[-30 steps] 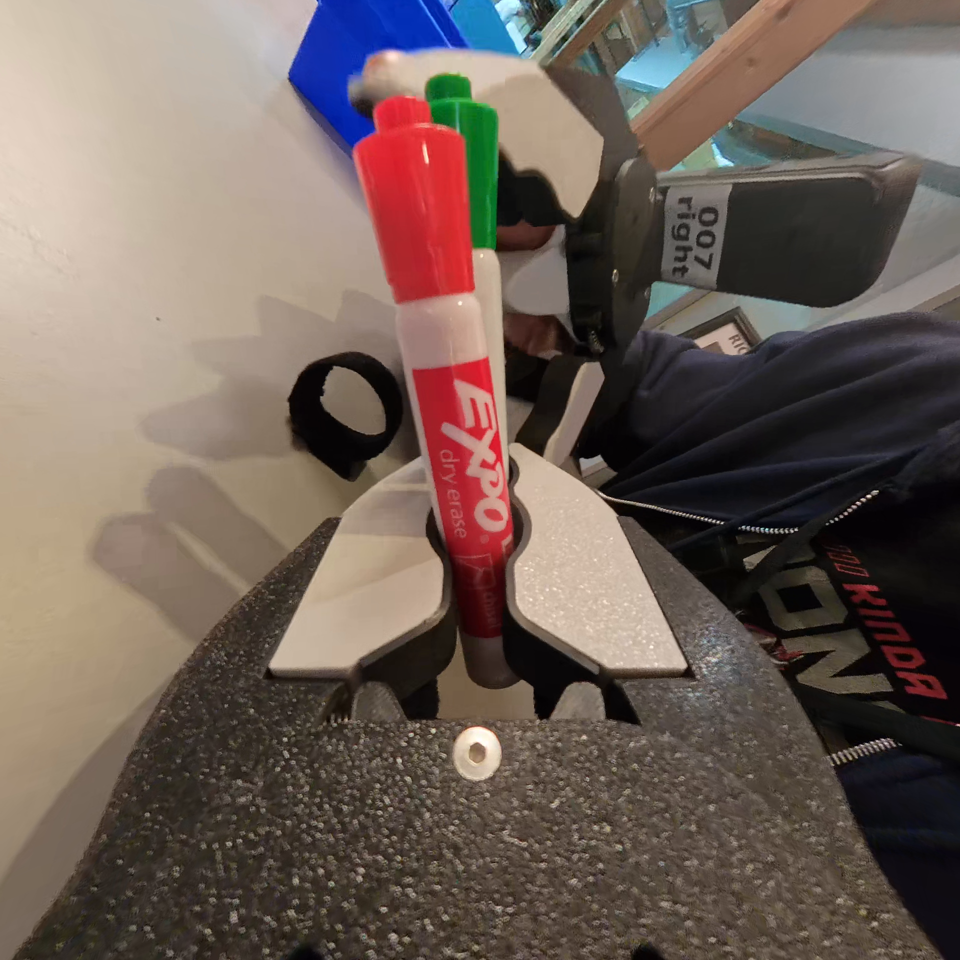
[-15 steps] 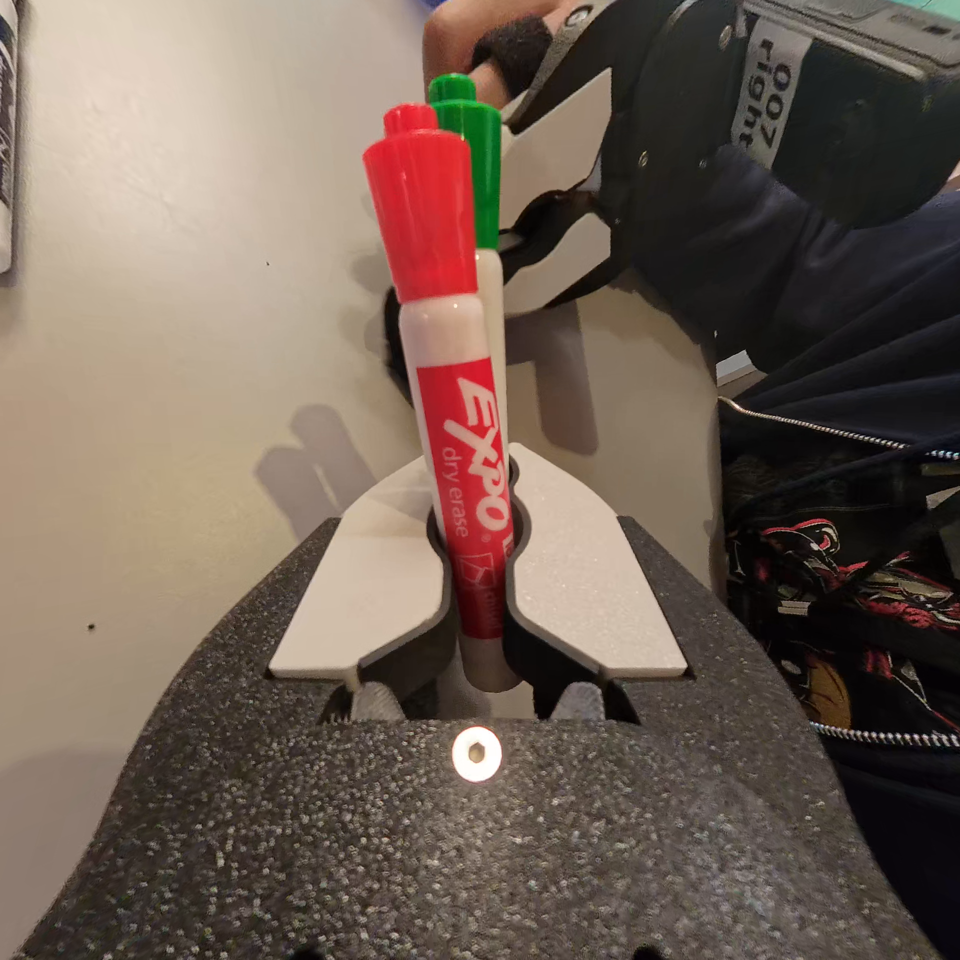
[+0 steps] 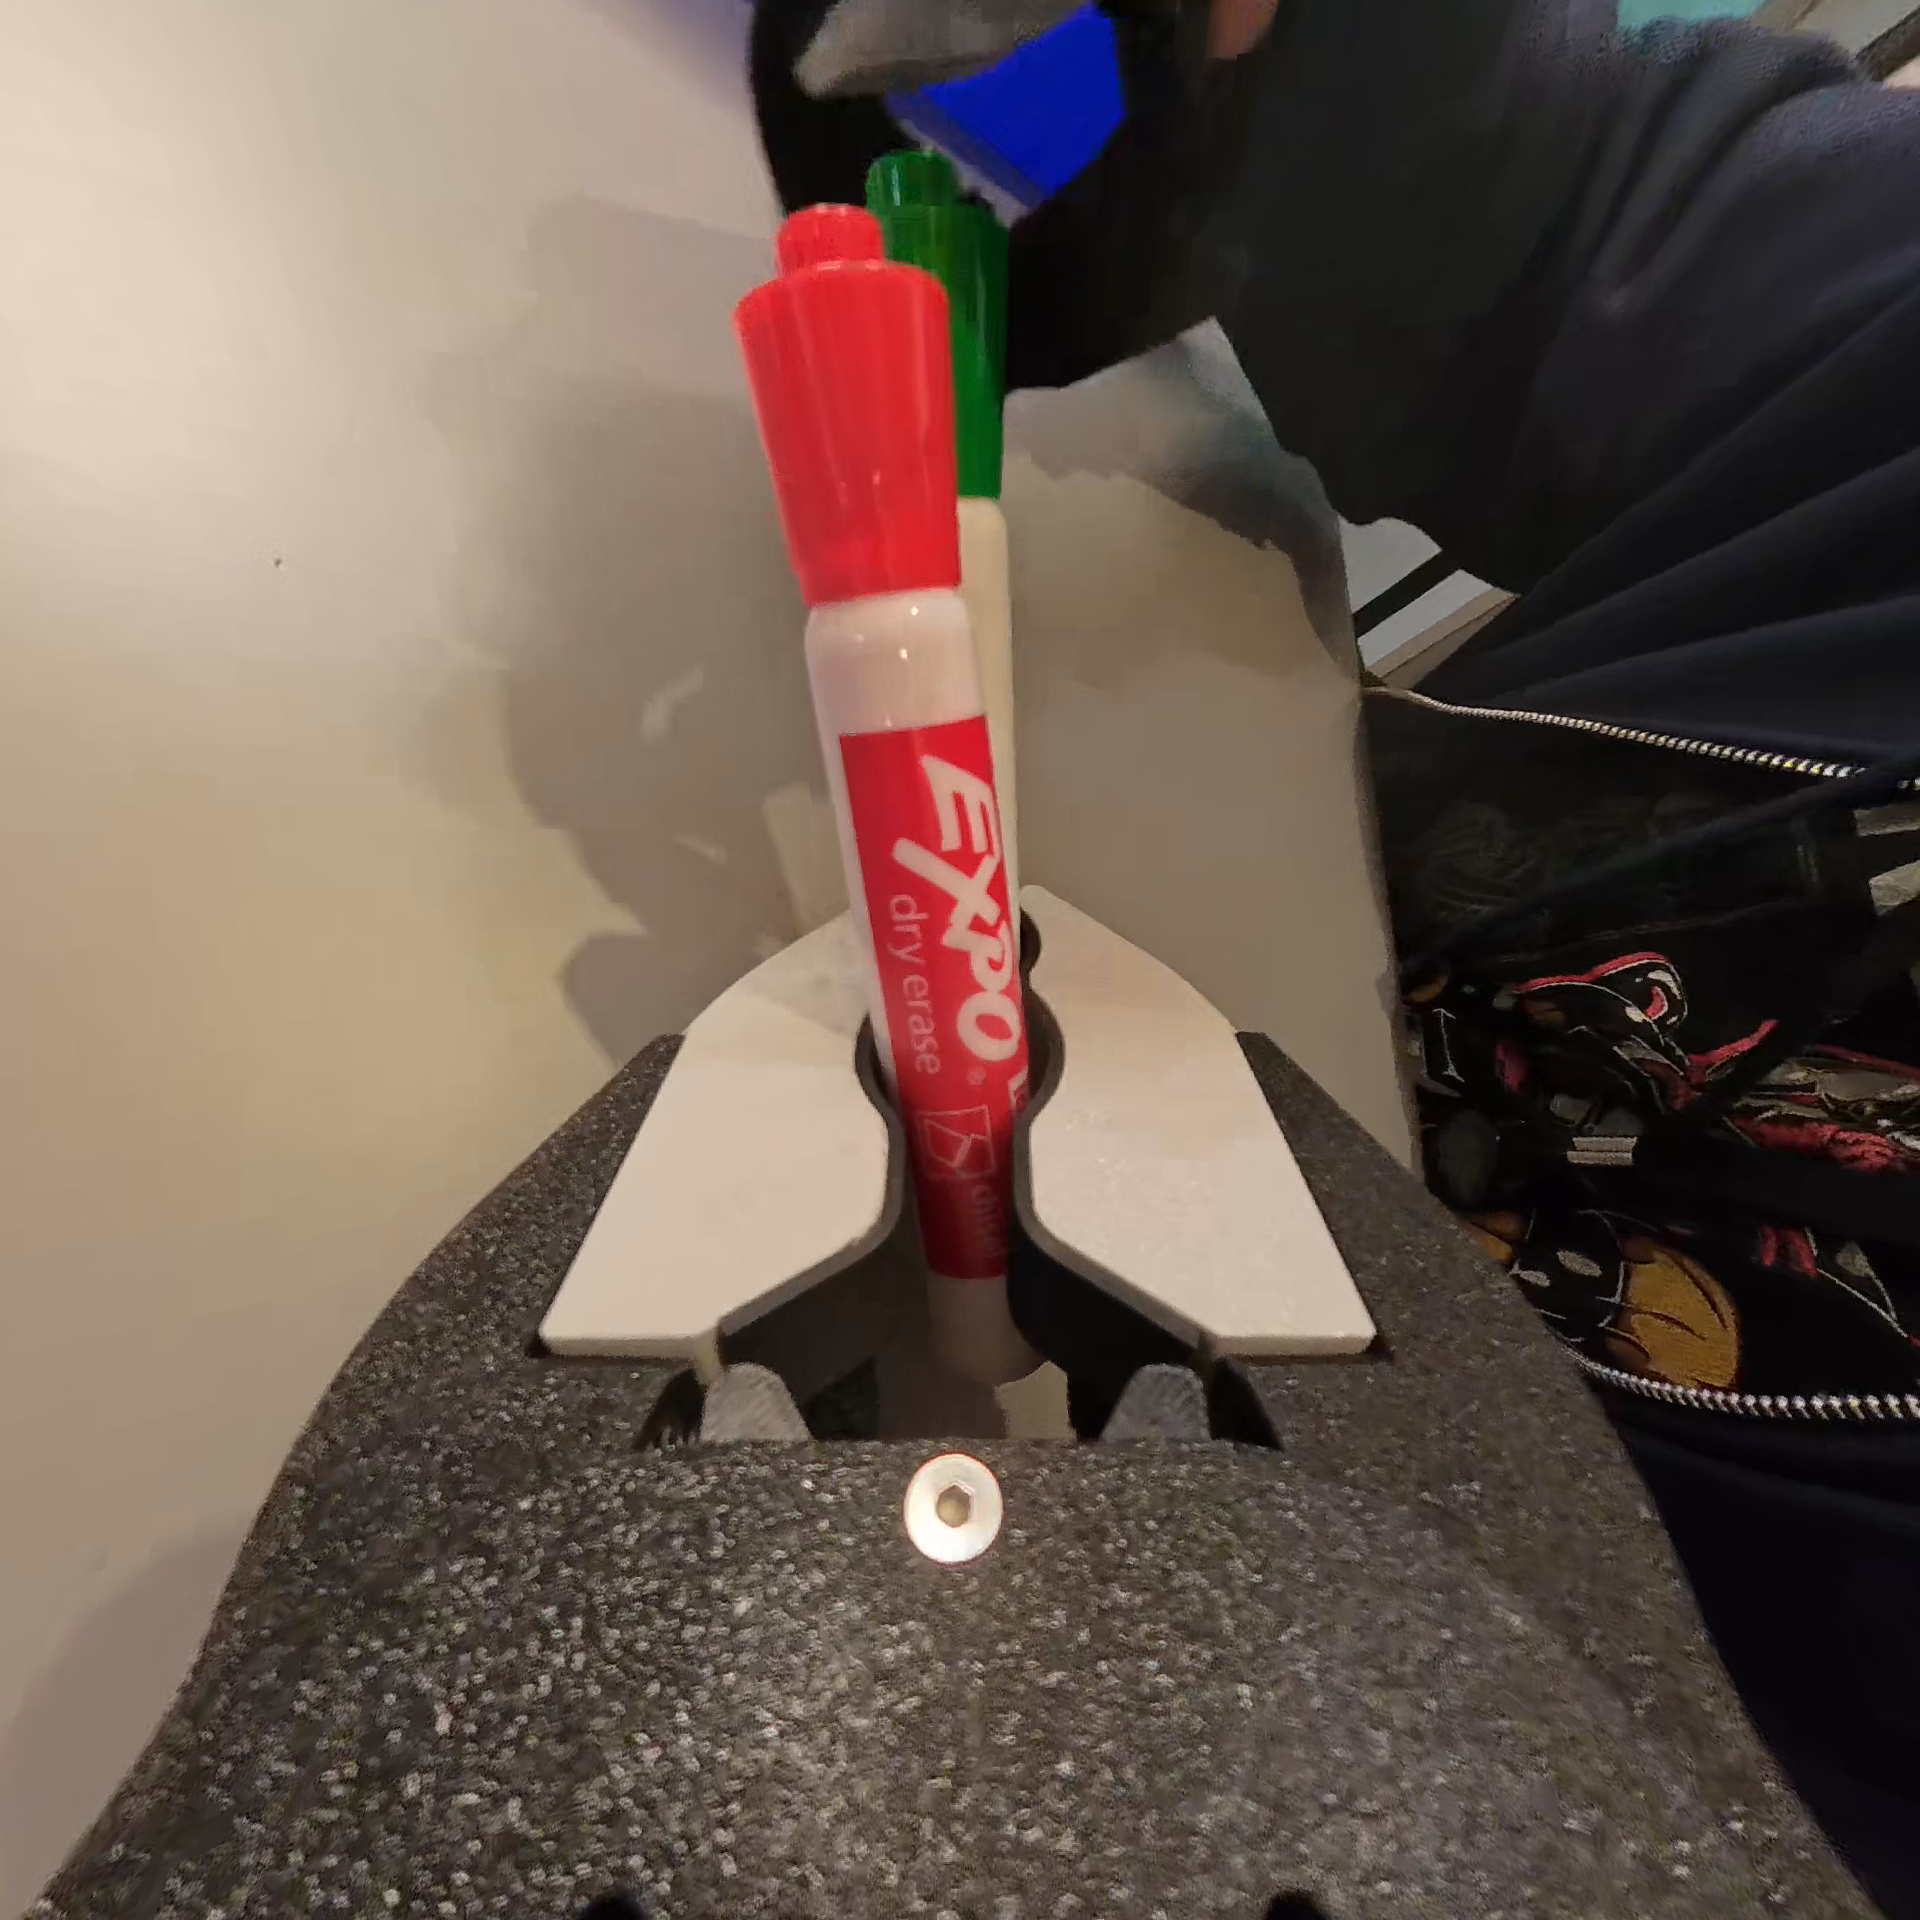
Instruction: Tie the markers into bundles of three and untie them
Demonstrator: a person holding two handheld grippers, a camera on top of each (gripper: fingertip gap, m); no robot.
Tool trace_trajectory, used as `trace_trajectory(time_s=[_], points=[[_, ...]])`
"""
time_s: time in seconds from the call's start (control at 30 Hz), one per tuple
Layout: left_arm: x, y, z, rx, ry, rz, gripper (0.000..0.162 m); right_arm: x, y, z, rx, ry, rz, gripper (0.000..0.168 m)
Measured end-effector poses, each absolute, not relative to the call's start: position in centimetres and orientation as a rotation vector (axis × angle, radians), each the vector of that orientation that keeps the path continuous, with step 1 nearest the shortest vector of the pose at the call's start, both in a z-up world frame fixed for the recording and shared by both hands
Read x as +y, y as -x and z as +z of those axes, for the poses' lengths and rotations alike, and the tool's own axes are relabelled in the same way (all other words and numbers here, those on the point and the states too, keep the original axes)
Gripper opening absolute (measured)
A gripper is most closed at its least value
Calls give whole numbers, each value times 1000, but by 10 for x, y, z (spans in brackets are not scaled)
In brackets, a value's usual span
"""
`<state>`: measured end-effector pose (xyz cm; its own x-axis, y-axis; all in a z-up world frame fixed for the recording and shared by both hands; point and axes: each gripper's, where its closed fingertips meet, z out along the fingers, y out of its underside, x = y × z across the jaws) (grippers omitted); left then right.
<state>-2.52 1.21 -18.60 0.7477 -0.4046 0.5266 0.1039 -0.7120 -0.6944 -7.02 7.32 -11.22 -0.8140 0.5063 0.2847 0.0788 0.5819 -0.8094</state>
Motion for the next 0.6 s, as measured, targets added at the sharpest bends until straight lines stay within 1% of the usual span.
trace_trajectory(time_s=[0.13, 0.2, 0.33, 0.43, 0.5, 0.6], points=[[14, 21, -182, 274, 2180, -832, 15, 66, 66, -112, -2500, 599, 1171, 7], [15, 18, -180, 294, 2162, -823, 15, 63, 69, -108, -2534, 676, 1204, 13], [18, 15, -175, 309, 2125, -802, 15, 58, 72, -104, -2585, 819, 1270, 11], [20, 16, -174, 308, 2116, -777, 15, 49, 70, -99, -2604, 900, 1342, 22], [21, 15, -171, 314, 2095, -768, 15, 43, 70, -92, -2596, 922, 1388, 24], [24, 15, -167, 304, 2074, -750, 15, 45, 75, -92, -2572, 961, 1347, 26]])
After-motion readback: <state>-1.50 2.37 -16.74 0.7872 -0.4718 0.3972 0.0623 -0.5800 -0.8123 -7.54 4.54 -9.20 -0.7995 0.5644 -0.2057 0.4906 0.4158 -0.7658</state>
